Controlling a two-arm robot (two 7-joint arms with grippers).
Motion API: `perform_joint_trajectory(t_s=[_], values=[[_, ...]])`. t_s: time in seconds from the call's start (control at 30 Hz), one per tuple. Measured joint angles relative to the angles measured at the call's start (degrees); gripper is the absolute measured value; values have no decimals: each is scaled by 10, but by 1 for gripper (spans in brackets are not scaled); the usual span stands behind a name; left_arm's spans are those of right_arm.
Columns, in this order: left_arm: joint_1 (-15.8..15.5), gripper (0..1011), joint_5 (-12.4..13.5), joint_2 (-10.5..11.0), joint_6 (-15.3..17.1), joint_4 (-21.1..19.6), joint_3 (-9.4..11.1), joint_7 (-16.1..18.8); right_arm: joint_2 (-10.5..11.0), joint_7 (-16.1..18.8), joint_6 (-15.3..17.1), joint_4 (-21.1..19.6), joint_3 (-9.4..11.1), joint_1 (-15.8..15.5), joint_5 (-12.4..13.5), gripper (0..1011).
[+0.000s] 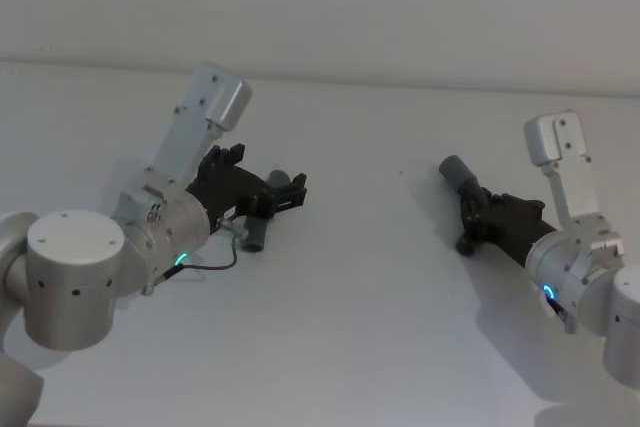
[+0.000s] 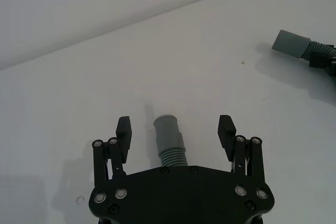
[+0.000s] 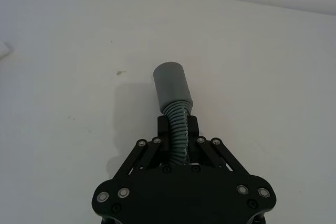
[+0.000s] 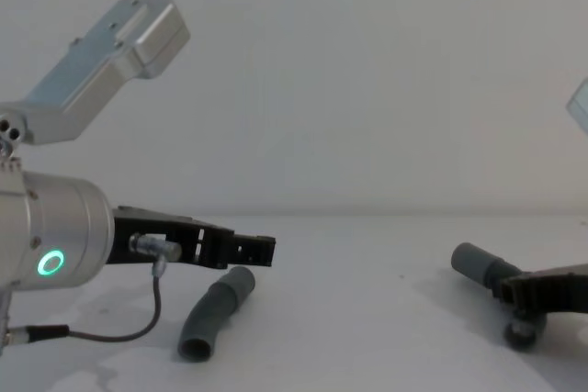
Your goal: Use both hands to pick up one end of the pipe from the table, align the ends, and insert them.
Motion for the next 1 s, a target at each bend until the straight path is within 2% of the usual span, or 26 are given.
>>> perform_joint_trajectory(t_s=[0.43,1.0], values=[[-19,1000,2,-7,30,20,7,-8,0,0,0,0,0,0,0,186],[-11,1000,2,-25,42,43,1,-6,0,0,0,0,0,0,0,186]])
